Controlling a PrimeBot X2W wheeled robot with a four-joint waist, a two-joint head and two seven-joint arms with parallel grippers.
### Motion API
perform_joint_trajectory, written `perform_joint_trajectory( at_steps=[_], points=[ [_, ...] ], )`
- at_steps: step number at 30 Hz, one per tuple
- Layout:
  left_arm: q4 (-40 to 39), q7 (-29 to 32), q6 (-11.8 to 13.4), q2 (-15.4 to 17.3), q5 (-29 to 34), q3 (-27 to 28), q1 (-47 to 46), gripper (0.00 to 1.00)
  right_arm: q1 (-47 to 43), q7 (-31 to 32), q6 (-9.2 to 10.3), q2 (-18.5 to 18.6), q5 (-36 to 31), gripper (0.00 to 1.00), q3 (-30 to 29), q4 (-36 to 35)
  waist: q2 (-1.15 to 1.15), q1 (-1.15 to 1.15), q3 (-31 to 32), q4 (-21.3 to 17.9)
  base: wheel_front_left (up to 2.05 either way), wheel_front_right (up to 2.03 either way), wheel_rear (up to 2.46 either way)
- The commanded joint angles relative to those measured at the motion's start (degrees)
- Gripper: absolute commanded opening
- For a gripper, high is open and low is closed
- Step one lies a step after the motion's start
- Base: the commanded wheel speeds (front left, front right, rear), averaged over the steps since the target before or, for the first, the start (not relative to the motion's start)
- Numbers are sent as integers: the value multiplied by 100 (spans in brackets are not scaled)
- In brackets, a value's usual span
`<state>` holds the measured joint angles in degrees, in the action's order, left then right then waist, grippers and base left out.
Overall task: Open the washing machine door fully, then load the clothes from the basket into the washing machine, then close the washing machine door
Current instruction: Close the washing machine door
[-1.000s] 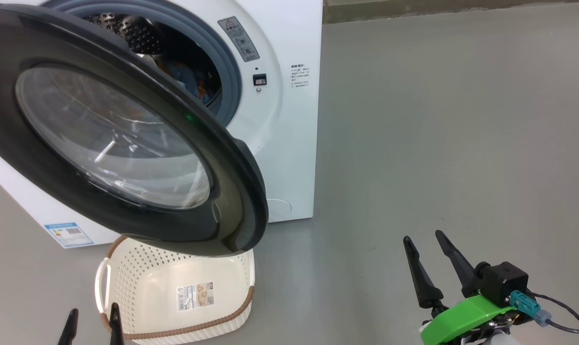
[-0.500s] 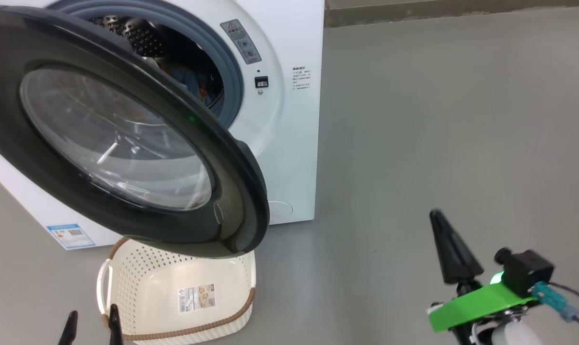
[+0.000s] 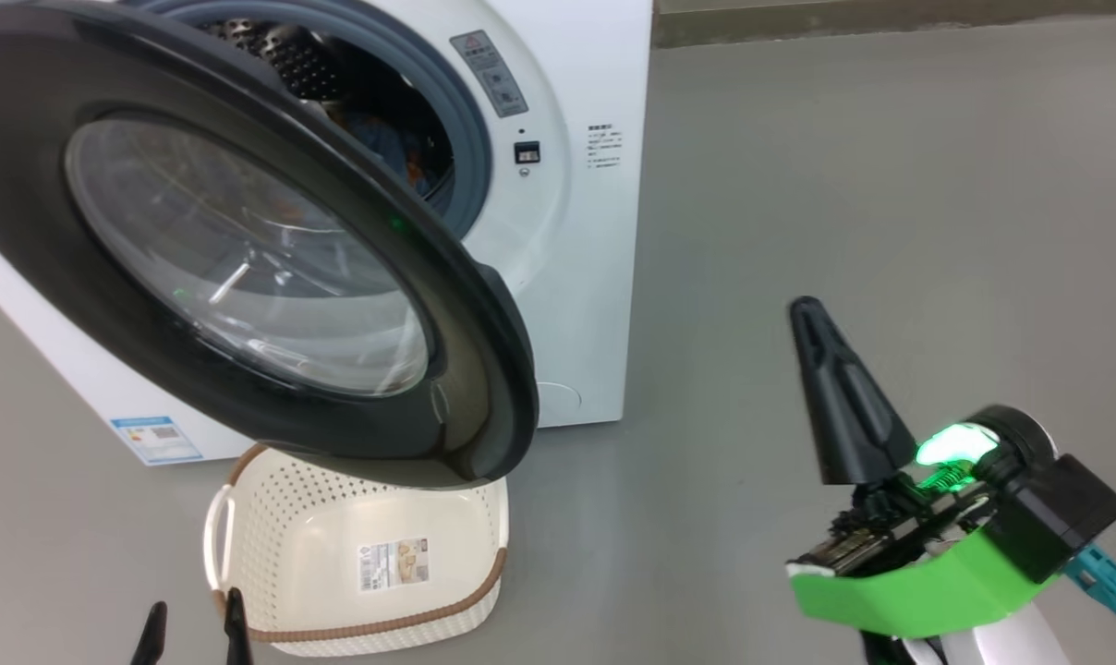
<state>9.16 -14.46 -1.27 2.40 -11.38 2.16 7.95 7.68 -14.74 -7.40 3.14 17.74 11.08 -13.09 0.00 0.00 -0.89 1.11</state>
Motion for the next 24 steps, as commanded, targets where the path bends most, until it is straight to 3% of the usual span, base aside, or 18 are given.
perform_joint_trajectory(
  at_steps=[1, 12, 24],
  points=[
    [-103, -53, 30, 48, -74, 136, -190, 100, 282, -26, -9, 68, -8, 0, 320, -260, 0, 0, -3, 87, 0, 0, 0],
    [-112, -53, 85, 48, -160, -108, -251, 100, 741, -26, -9, 996, 362, 0, 1869, -245, 0, 0, -137, 594, 0, 0, 0],
    [-109, -53, 69, 48, -273, -358, -425, 100, 1118, -26, -9, 1479, 740, 0, 2759, 708, 0, 0, -445, 1184, 0, 0, 0]
  ],
)
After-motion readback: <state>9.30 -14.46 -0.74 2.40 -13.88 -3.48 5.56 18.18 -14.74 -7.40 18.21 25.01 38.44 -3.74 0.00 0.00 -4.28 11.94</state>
